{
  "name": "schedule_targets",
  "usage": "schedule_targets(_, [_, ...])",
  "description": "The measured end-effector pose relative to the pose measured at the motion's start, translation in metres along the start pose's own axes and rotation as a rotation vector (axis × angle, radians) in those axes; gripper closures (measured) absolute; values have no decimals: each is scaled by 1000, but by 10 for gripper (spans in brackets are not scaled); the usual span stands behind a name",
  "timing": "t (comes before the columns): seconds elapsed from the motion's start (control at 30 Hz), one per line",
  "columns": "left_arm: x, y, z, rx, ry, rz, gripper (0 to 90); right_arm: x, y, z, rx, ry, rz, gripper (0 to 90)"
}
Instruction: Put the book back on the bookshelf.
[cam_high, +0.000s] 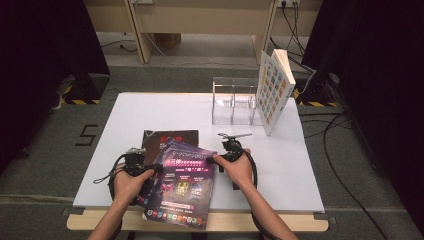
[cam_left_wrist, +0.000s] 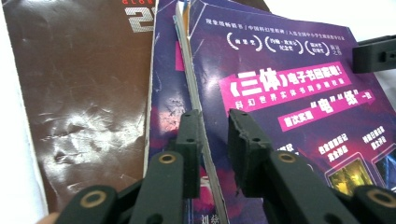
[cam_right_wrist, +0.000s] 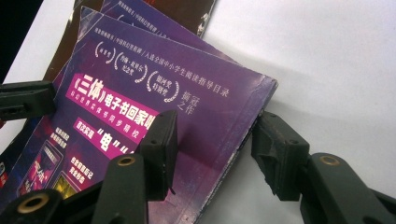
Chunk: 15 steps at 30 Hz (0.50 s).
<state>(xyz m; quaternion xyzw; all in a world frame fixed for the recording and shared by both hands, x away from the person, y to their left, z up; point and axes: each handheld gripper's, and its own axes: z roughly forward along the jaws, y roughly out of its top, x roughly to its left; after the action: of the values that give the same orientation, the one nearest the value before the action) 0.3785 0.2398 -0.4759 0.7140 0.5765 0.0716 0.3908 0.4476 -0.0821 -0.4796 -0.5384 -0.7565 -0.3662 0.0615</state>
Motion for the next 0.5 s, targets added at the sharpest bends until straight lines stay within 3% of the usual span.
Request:
schedule_targets(0.2, [0, 0, 0, 5, 0, 5, 773, 2, 0, -1, -16, -9, 9, 569])
schedule_targets(0.33, [-2, 0, 0, 3, 13, 15, 775, 4, 1, -4, -34, -19, -23, 618])
schedule_targets(0.5, [-2, -1, 0, 0, 17, 17, 776, 5, 2, -6, -37, -14, 6, 630])
